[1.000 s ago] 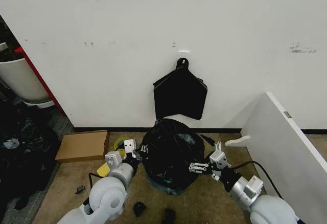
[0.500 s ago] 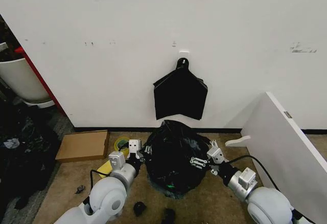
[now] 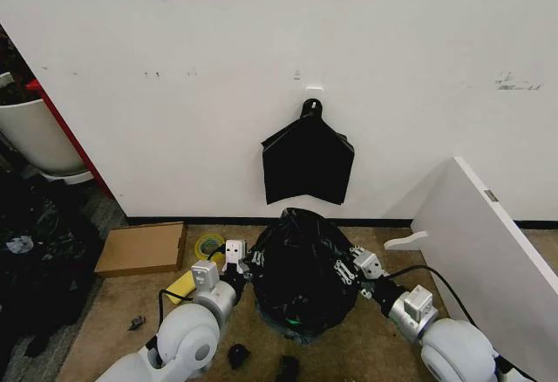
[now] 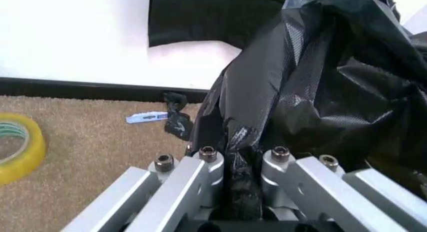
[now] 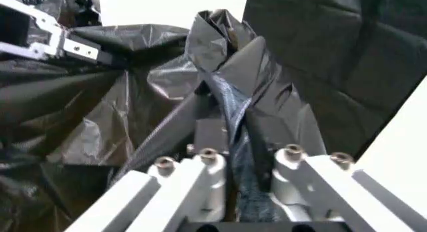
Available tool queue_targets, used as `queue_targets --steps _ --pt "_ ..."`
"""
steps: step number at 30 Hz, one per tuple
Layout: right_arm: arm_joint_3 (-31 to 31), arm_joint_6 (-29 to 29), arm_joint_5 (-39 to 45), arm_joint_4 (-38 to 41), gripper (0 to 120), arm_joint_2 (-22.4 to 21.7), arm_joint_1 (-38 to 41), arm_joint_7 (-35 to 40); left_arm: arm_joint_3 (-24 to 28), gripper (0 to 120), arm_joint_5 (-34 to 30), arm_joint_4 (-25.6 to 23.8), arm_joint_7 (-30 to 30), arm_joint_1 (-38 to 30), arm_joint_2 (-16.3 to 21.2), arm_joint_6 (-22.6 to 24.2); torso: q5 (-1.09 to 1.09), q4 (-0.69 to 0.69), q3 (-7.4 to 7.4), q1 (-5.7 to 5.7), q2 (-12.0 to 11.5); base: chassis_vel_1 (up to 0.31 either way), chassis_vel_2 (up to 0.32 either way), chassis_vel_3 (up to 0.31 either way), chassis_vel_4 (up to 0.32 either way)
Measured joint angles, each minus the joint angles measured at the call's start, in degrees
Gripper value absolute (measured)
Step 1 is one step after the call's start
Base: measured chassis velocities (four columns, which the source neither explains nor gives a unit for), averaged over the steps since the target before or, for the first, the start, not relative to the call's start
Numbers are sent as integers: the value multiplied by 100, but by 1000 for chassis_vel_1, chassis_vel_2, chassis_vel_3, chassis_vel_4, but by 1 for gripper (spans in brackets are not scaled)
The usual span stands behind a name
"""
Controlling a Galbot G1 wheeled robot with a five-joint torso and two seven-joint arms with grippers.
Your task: Place the garbage bag over the trash bin.
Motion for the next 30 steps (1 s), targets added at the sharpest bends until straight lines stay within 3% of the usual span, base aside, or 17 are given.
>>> queue_targets --steps 2,8,10,16,22,30 --pt "-3 21 75 58 0 21 -6 19 -1 4 34 14 7 15 8 -5 0 0 0 0 0 0 0 0 0" --pt "29 -34 612 211 0 75 5 354 -11 4 299 37 110 67 66 -81 -1 0 0 0 0 0 0 0 0" --pt "115 121 1177 133 0 144 121 626 -19 4 929 90 349 101 90 -376 0 1 0 0 0 0 0 0 0" --pt "256 74 1696 -149 0 166 298 1008 -35 4 1262 91 627 139 151 -723 0 0 0 0 0 0 0 0 0" --pt "343 78 1779 -401 0 65 343 960 -61 4 1395 88 878 215 254 -974 0 1 0 0 0 0 0 0 0" --pt "337 186 1812 -759 0 -20 381 613 -62 4 1657 64 1725 263 447 -1619 0 0 0 0 0 0 0 0 0"
